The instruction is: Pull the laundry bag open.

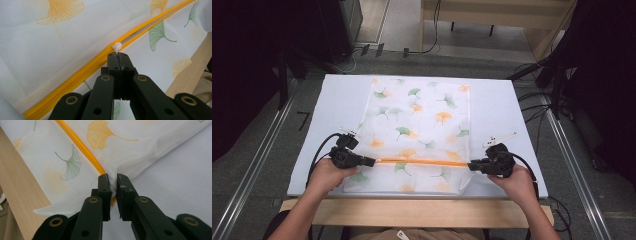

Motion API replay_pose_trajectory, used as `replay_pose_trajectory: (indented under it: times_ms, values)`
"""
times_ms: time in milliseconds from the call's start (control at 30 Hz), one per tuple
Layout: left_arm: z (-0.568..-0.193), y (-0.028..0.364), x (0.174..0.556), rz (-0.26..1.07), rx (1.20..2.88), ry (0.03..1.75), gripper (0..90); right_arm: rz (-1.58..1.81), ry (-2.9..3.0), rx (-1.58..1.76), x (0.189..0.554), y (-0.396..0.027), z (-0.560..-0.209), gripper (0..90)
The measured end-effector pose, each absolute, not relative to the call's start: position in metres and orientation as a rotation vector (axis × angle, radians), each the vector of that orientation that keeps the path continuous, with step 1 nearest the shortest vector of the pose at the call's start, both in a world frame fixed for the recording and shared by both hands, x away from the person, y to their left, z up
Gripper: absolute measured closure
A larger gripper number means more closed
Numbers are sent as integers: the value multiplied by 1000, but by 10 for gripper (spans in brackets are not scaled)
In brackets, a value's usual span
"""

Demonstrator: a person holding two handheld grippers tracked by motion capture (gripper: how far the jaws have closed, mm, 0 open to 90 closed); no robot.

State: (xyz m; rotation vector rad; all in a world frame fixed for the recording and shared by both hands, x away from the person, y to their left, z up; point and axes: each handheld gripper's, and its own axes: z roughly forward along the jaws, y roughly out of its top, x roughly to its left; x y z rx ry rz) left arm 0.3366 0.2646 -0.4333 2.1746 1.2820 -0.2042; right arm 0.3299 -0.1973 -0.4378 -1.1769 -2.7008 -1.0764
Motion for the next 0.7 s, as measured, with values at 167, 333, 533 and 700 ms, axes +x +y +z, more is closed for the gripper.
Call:
replay_pose_trajectory:
  times_ms: [167, 333, 533, 700]
  values:
    - [-434, 274, 334, -194, 2167, 1300, 900, -1075, -2702, -1177, 330, -197, -438, 839]
    - [-434, 281, 332, -188, 2155, 1315, 900, -1075, -2702, -1178, 330, -197, -438, 838]
    - [-434, 280, 332, -188, 2155, 1311, 900, -1076, -2707, -1176, 331, -197, -438, 838]
    - [-433, 280, 332, -185, 2151, 1314, 900, -1066, -2701, -1184, 330, -197, -438, 838]
